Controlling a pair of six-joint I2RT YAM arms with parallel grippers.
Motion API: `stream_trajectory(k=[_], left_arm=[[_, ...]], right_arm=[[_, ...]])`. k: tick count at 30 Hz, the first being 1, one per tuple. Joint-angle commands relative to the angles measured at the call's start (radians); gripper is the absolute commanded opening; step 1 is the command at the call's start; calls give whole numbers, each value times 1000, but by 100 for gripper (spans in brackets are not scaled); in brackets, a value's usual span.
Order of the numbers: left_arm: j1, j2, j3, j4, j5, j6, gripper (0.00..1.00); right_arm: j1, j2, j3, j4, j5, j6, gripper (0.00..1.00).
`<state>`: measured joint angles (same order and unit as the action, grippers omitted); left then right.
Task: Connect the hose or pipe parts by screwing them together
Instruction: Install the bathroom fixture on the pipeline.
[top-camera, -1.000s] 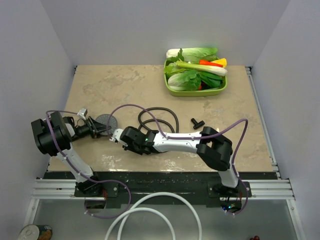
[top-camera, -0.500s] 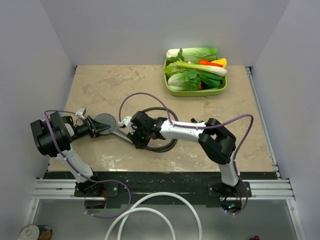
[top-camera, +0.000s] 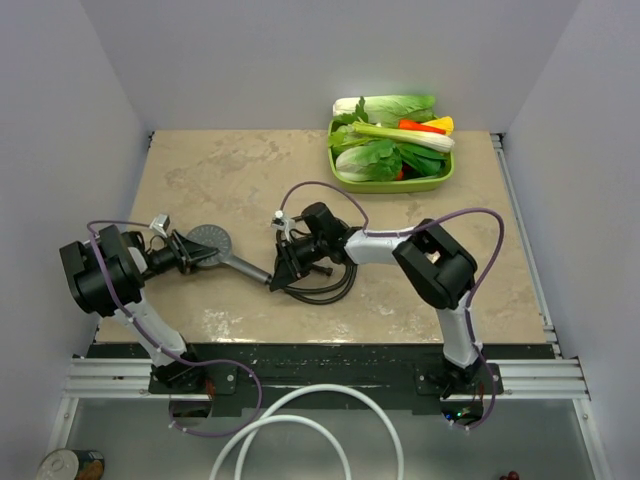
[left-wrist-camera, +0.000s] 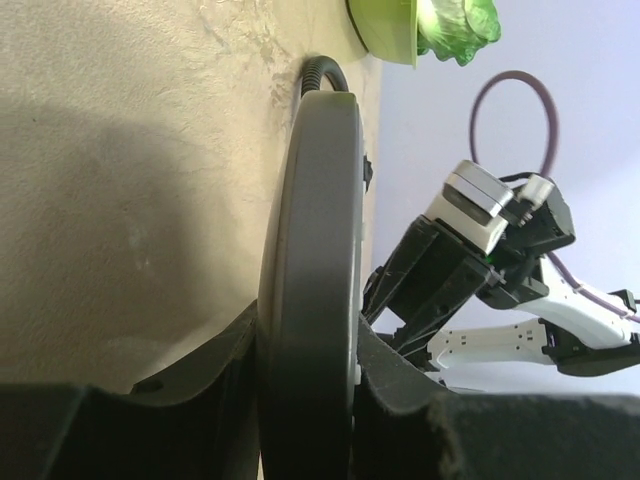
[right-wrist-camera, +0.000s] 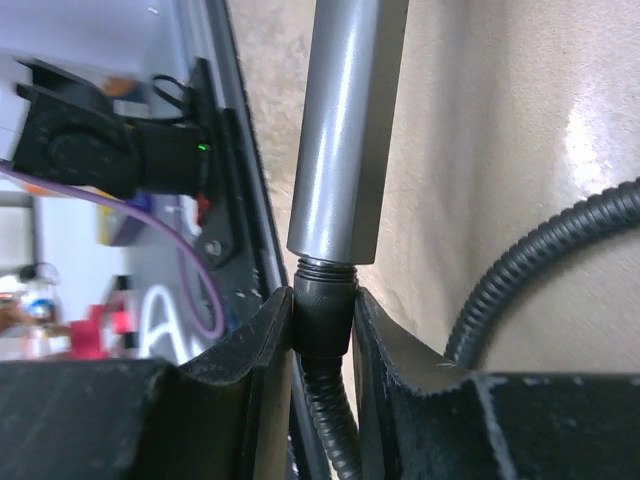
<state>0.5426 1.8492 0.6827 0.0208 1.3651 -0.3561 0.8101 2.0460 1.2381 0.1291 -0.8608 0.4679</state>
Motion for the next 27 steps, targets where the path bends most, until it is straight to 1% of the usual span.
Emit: stream_trajectory(k=[1, 3, 4, 6, 7, 8, 10, 11, 12, 13, 14, 15, 16, 17, 18, 19, 20, 22, 23, 24, 26, 27], left_arm=[[-12, -30, 0, 5, 68, 42, 0], [-10, -34, 0, 5, 68, 42, 0], [-10, -36, 0, 5, 66, 42, 0], [-10, -36, 0, 5, 66, 40, 0], [-10, -36, 0, 5, 66, 40, 0], [-9, -35, 0, 5, 65, 40, 0], [-9, -38, 0, 5, 65, 40, 0], [-9, -38, 0, 5, 65, 40, 0], [-9, -36, 0, 5, 63, 39, 0], [-9, -36, 0, 5, 63, 40, 0], [-7, -35, 0, 7, 63, 40, 0], [-6, -36, 0, 7, 63, 40, 0], [-6, -36, 0, 7, 62, 39, 0], [-4, -36, 0, 7, 61, 39, 0], [-4, -36, -2, 7, 60, 40, 0], [-3, -36, -2, 7, 58, 40, 0], [-4, -36, -2, 7, 58, 39, 0], [-4, -36, -2, 8, 57, 37, 0], [-4, -36, -2, 8, 55, 37, 0], [-3, -35, -2, 8, 57, 39, 0], [-4, -36, -2, 8, 55, 39, 0], [-3, -36, -2, 8, 54, 39, 0]], right_arm=[[-17, 20, -11, 478, -173, 273, 10], [-28, 26, -17, 504, -167, 299, 11], [-31, 26, -16, 480, -161, 295, 14], [-42, 23, 7, 399, -139, 250, 27], [-46, 11, 26, 239, -97, 145, 37], [-48, 3, 73, 140, -68, 79, 46], [-46, -23, 106, -35, 17, -50, 62], [-46, -32, 125, -72, 49, -75, 66], [-46, -43, 145, -122, 90, -109, 74], [-46, -47, 168, -246, 164, -191, 94], [-46, -64, 205, -287, 205, -221, 98], [-45, -76, 219, -327, 248, -253, 98], [-37, -95, 227, -380, 285, -328, 98], [-2, -146, 233, -403, 409, -369, 98], [24, -167, 239, -430, 501, -414, 99], [53, -185, 247, -481, 569, -499, 99], [110, -199, 260, -503, 698, -532, 99], [159, -224, 267, -546, 790, -599, 99], [208, -231, 258, -549, 836, -615, 99], [230, -243, 250, -549, 885, -627, 99], [289, -242, 242, -557, 931, -647, 95], [310, -228, 244, -562, 985, -652, 94]])
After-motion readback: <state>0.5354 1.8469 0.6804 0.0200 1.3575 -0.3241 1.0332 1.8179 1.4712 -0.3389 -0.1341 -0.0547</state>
